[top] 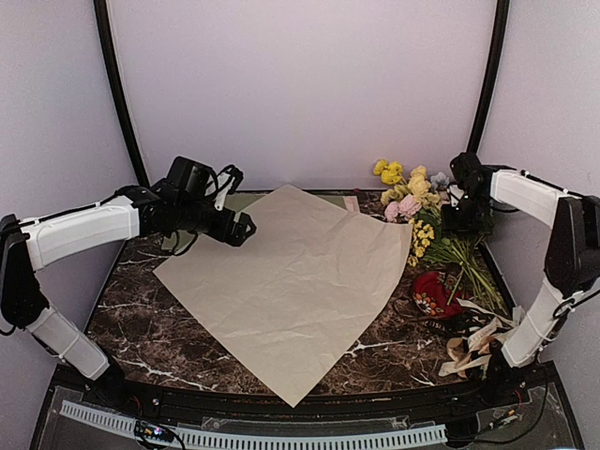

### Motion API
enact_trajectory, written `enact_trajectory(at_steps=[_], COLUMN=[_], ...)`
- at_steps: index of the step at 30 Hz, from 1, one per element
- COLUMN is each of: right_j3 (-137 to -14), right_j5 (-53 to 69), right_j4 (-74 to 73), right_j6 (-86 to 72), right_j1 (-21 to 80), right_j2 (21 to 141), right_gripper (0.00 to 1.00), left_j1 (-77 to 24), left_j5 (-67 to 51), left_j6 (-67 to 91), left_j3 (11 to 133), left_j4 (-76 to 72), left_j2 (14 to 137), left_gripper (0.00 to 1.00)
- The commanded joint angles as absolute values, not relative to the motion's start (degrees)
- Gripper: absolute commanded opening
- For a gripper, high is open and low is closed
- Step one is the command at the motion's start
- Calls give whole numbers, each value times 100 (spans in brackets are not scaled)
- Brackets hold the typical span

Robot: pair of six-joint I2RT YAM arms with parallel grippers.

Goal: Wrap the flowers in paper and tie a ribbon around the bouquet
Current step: Pick up the fake flower from the corner of the board.

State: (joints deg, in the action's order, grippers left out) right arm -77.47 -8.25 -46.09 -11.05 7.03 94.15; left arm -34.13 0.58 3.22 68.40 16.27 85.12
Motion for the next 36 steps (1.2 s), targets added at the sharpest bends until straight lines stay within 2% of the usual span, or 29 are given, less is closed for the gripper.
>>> enact_trajectory(at_steps=[1, 7, 13, 16, 19, 23, 29, 36], right_j3=[-7804, -7653, -7691, -7633, -7616, -7609, -7557, -7582], right_j5=[-1171, -1552, -1859, -1821, -1733, -1818, -2235, -3186], right_j4=[-4894, -4834, -4841, -4744, -4706, -4647, -4485, -4187], right_j6=[-948, -1024, -945, -904, -864, -830, -838, -1047], right_j1=[554, 501, 480, 442, 441, 449, 526, 551], right_j2=[9650, 9775, 9954, 10058, 10147, 10128, 9607, 8540], right_gripper=[44, 38, 36, 34, 29, 17, 0, 0], left_j1=[-3401, -3401, -3404, -3401, -3401, -3401, -3401, -3401], left_j5=[317, 421, 184, 629, 789, 933, 968, 893], left_j6=[484, 376, 851, 894, 830, 542, 334, 337], left_j3=[6576, 6485, 6593, 6422, 6290, 6096, 5990, 5975], left_j4=[1236, 1140, 1260, 1051, 979, 828, 860, 869], left_j2=[8241, 7963, 7848, 7770, 7673, 7575, 7609, 7635], left_gripper=[99, 98, 98, 97, 97, 96, 96, 97])
